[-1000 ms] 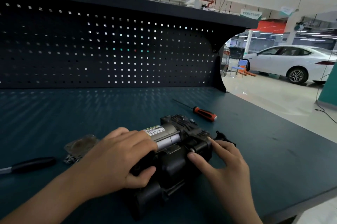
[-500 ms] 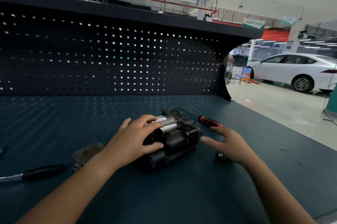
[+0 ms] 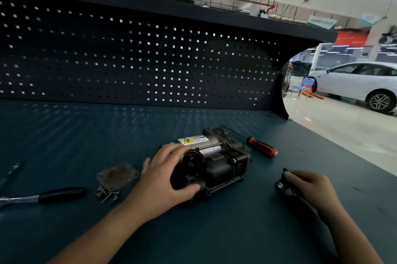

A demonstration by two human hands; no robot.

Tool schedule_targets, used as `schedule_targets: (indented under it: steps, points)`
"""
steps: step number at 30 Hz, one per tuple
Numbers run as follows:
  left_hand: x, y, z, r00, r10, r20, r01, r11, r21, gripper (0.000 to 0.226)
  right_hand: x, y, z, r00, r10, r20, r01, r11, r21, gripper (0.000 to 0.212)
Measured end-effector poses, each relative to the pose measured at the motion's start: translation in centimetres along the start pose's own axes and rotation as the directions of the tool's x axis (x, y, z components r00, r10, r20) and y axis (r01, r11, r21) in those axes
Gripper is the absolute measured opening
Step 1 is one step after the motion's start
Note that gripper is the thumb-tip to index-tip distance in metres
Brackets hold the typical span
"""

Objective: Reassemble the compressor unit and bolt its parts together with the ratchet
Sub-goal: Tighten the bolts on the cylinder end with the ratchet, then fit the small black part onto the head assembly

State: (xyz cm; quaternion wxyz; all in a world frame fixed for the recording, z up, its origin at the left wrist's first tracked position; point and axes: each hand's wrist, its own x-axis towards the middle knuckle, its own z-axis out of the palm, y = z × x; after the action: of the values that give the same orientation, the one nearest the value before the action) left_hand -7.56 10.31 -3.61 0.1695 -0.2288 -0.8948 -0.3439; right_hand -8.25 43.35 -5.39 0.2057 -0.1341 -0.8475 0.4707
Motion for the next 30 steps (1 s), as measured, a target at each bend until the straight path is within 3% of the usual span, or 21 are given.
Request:
schedule_targets:
  steps: [4,7,10,14,18,22,24,26,28,30]
  points:
    - [0.6,-0.1,-0.2,0.999,0.03,0.025,-0.03,1.0,0.006,0.07,-0.7,-2.2,-0.6,0.995,0.082,-0.054,-0.043,0.863,0.504,0.012]
    - [0.8,-0.4,-0.2,0.998,0.028,0.056,-0.028,1.0,-0.006,0.068,-1.8,-5.7,0.1,0.993,-0.025,0.117,-0.063,0.725,0.685,0.017]
    - [1.1,-0.5,-0.2,0.995,0.063,0.076,-0.062,0.998,-0.017,0.07,-2.9,-9.9,1.8,0.91,-0.229,0.347,-0.172,0.551,0.816,0.023]
    - [1.3,-1.8,-1.6,0.996,0.062,0.062,-0.062,0.998,0.0,0.072,-3.7,-13.9,5.0,0.813,-0.293,0.502,-0.397,0.352,0.848,0.026]
    - [0.8,-3.2,-3.5,1.0,-0.017,0.015,0.016,0.998,0.057,0.071,-4.3,-16.4,7.9,0.783,-0.25,0.57,-0.497,0.301,0.814,0.027]
    - [0.3,-1.8,-3.2,0.953,0.113,-0.282,-0.088,0.991,0.1,0.042,-4.7,-18.1,10.3,0.751,-0.273,0.601,-0.57,0.191,0.799,0.032]
    - [0.0,-0.5,-3.0,0.906,0.156,-0.393,-0.17,0.986,0.001,0.033,-4.9,-18.8,11.3,0.714,-0.315,0.625,-0.617,0.138,0.775,0.041]
    - [0.0,0.7,-3.1,0.903,0.112,-0.414,-0.187,0.972,-0.144,0.017,-5.1,-19.5,12.2,0.68,-0.34,0.649,-0.643,0.15,0.751,0.045]
    - [0.2,0.8,-3.6,0.901,-0.048,-0.43,-0.124,0.924,-0.363,0.019,-5.2,-20.1,12.9,0.672,-0.345,0.655,-0.637,0.181,0.749,0.051]
    - [0.5,0.7,-4.1,0.905,-0.228,-0.36,-0.031,0.807,-0.59,0.02,-5.2,-20.5,13.5,0.673,-0.347,0.654,-0.625,0.206,0.753,0.05]
